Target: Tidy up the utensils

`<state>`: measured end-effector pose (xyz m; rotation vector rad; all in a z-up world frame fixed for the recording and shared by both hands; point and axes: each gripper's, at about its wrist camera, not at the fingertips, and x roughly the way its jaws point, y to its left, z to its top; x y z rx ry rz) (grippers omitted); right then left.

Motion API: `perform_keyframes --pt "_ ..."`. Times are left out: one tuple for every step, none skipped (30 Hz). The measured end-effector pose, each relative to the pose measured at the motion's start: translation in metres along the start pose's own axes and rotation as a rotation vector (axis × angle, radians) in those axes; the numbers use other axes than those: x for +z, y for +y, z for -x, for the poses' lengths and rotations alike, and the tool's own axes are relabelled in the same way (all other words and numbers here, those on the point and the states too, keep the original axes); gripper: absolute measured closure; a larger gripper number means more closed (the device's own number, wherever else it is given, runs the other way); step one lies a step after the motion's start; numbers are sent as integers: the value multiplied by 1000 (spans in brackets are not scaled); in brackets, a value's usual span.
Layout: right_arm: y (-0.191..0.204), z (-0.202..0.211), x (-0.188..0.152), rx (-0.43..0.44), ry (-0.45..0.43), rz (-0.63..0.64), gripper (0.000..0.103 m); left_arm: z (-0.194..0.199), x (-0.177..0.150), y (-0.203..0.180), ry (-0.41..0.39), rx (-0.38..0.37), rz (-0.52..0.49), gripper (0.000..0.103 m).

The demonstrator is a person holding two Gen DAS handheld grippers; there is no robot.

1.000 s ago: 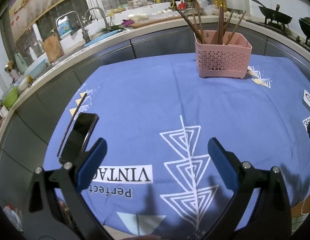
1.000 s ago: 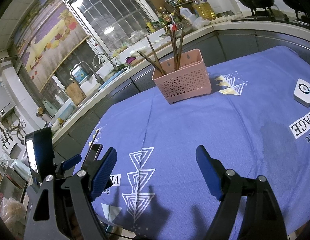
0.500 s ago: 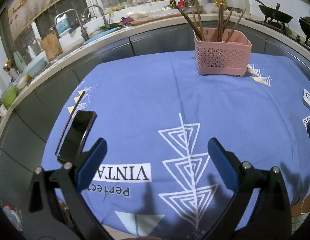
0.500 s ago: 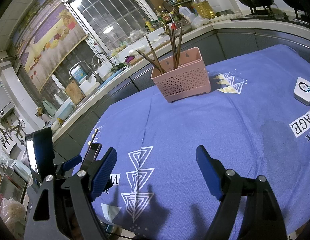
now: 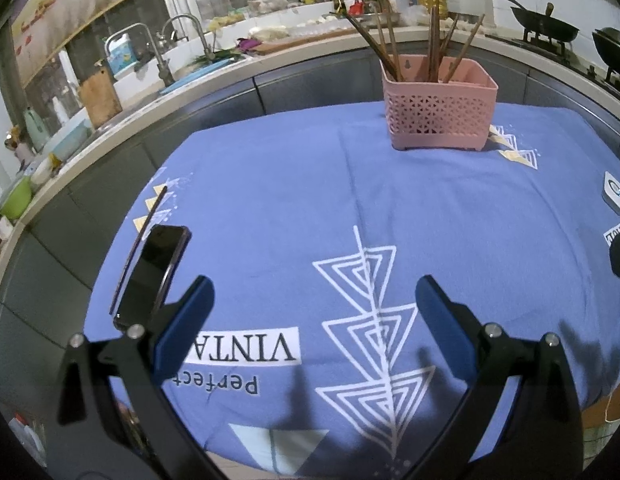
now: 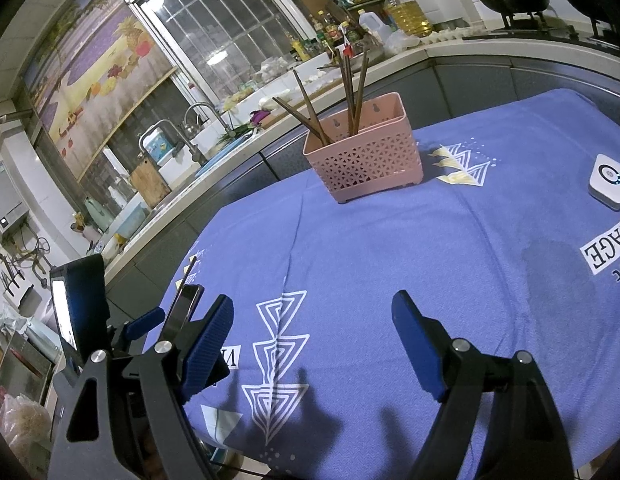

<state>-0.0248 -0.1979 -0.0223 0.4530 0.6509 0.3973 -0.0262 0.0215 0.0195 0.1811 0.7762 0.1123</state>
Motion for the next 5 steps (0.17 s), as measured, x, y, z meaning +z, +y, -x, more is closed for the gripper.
perform_keyframes --pt "2 0 0 -1 0 -1 22 0 0 0 0 0 2 6" --pt "2 0 0 0 0 -2 22 1 0 1 -1 0 3 6" --pt "2 -2 -1 -1 0 -2 22 1 0 2 -2 0 5 6" --pt "1 -3 -2 -1 -1 -2 22 1 0 2 -1 -1 8 6" --pt "1 -3 -2 -1 0 -2 22 1 0 2 -1 -1 9 6"
